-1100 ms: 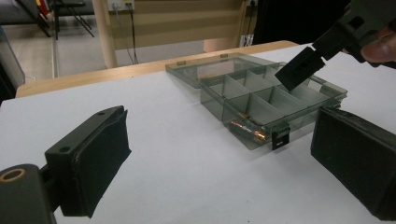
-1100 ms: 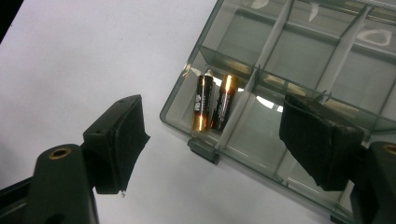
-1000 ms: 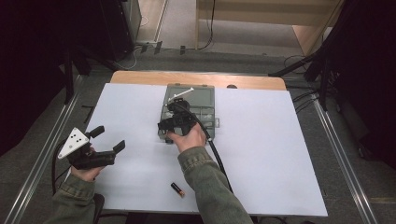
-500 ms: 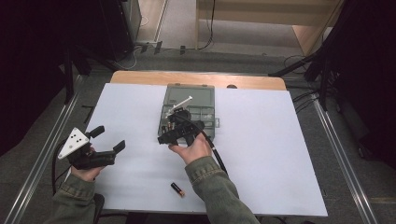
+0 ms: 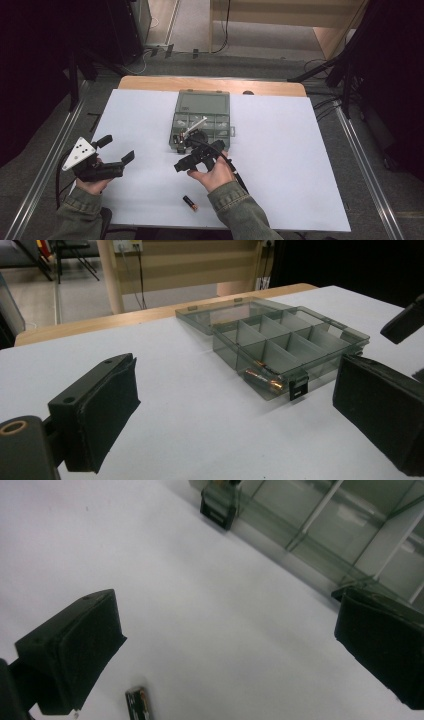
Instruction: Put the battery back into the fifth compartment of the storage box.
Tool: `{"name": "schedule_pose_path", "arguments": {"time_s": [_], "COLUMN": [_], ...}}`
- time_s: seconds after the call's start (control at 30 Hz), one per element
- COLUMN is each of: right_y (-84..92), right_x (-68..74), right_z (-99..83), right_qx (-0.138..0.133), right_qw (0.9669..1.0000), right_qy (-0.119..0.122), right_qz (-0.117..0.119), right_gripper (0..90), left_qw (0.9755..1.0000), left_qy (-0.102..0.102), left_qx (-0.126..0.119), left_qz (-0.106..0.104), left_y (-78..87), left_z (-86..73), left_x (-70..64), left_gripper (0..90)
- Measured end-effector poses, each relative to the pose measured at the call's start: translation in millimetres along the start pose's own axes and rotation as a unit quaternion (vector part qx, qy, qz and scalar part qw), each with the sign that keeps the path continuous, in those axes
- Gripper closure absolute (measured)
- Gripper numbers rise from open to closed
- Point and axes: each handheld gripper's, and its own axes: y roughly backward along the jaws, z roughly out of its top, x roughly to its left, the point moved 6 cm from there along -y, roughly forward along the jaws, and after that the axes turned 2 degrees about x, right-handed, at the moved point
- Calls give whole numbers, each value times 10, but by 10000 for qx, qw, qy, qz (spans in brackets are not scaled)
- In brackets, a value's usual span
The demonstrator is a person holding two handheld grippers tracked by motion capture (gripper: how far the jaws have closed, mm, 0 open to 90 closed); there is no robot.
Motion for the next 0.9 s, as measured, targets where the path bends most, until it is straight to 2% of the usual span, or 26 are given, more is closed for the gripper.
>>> {"name": "schedule_pose_path", "arguments": {"time_s": [0.4,0.67,0.9], "right_y": [-112,-216,-286], "right_x": [194,229,309], "right_z": [-299,-453,-573], "right_qx": [299,505,694], "right_qw": [9988,9976,9957], "right_qy": [378,473,595], "right_qz": [64,49,169], "right_gripper": [18,31,52], "left_qw": [10000,10000,10000], "left_qy": [-13,-28,1], "left_qx": [-2,47,-6], "left_qz": [-5,-33,43], "left_y": [2,-13,4], "left_z": [0,-13,-3], "left_x": [-2,-15,4], "left_gripper": [47,47,47]}}
